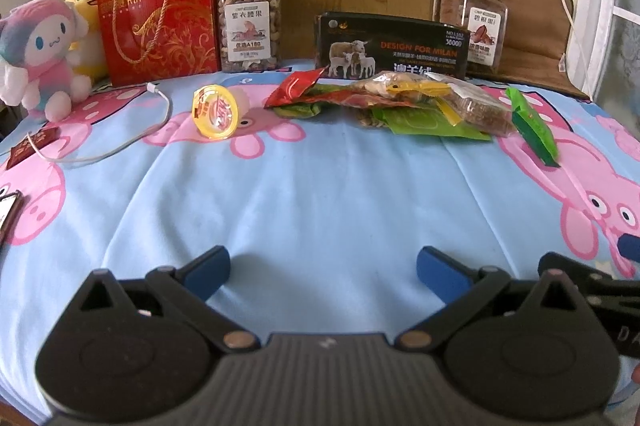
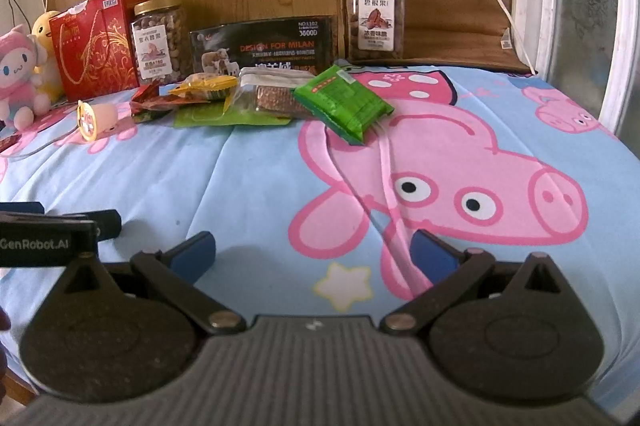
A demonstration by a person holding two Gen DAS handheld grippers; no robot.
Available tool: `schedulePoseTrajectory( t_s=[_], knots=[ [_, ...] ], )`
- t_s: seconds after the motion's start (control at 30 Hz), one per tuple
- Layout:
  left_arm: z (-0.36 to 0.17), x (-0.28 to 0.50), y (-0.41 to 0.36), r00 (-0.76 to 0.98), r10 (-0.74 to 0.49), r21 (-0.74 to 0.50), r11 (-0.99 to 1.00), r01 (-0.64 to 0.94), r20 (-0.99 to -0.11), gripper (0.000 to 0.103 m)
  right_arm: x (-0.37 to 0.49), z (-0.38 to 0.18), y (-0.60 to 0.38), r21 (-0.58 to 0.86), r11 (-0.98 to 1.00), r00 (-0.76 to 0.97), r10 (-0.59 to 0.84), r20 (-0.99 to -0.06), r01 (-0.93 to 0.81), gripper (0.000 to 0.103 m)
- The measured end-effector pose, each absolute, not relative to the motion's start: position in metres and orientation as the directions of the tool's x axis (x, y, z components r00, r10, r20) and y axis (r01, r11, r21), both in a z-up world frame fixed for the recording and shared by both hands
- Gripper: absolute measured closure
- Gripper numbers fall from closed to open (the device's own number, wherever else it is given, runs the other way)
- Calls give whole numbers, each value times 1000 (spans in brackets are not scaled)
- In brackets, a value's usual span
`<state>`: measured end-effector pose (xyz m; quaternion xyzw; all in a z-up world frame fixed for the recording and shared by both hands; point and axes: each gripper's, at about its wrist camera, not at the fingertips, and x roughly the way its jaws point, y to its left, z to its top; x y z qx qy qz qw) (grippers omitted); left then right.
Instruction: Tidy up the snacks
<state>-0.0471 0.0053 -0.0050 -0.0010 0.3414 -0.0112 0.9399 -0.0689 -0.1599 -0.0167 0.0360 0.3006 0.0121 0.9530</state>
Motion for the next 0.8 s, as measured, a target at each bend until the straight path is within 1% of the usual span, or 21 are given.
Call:
schedulePoseTrajectory(
  t_s=[0.3,0.53,0.7,0.8],
  knots=[
    [-4,-48,4,771,-22,1,1000,29,-636,0,-69,-16,-164,92,996,833,51,-551,0,0],
    [-3,-48,5,773,-39,-24,999,31,-633,0,-72,-14,-165,84,996,853,43,-519,0,0],
    [-4,-47,5,778,-44,-27,999,34,-627,0,-71,-16,-169,106,994,851,46,-524,12,0],
    [-6,-48,2,781,-34,-9,999,36,-624,0,-71,-17,-171,112,994,850,46,-524,15,4]
  ],
)
